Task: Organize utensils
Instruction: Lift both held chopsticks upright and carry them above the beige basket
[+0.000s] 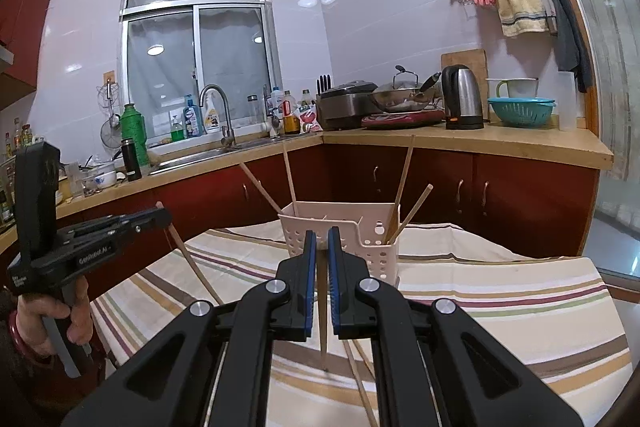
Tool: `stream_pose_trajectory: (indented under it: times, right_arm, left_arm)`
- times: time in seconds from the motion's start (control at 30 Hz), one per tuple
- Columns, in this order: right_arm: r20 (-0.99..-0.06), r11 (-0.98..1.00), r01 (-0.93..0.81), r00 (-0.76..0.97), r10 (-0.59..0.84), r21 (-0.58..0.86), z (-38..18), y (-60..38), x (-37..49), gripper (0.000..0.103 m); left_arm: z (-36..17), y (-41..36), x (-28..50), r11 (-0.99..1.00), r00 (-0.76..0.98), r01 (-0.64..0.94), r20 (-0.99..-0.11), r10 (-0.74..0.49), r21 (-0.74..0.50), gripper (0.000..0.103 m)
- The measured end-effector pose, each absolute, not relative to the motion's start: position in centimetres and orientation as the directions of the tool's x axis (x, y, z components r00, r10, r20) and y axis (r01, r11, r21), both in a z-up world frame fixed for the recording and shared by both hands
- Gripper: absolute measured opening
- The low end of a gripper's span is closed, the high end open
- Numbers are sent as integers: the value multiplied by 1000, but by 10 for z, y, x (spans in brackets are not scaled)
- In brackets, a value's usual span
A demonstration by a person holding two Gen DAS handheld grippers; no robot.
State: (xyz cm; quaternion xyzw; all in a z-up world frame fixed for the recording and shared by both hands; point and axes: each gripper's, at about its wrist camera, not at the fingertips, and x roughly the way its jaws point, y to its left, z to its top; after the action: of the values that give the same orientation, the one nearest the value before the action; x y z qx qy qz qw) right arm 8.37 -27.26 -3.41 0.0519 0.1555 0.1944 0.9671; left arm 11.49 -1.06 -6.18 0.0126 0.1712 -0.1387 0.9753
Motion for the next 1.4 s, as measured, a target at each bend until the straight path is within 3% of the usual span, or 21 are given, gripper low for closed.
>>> stream_pose_trajectory:
  times: [0.73,1.1,1.4]
  right_arm:
    - [-295,918,-364,870,396,159,-29,-255,112,7]
    - [-192,915,-375,897,399,148,42,-268,138,7]
    - [-133,925,-356,918,373,132,81,-280,185,7]
  left_arm:
    - [-51,-7,148,960,912,278,-309,-269,-17,7]
    - [21,3,170,940,916,335,-211,-341,-62,7]
    - [67,-3,212,944,935,325,-132,-330,-60,7]
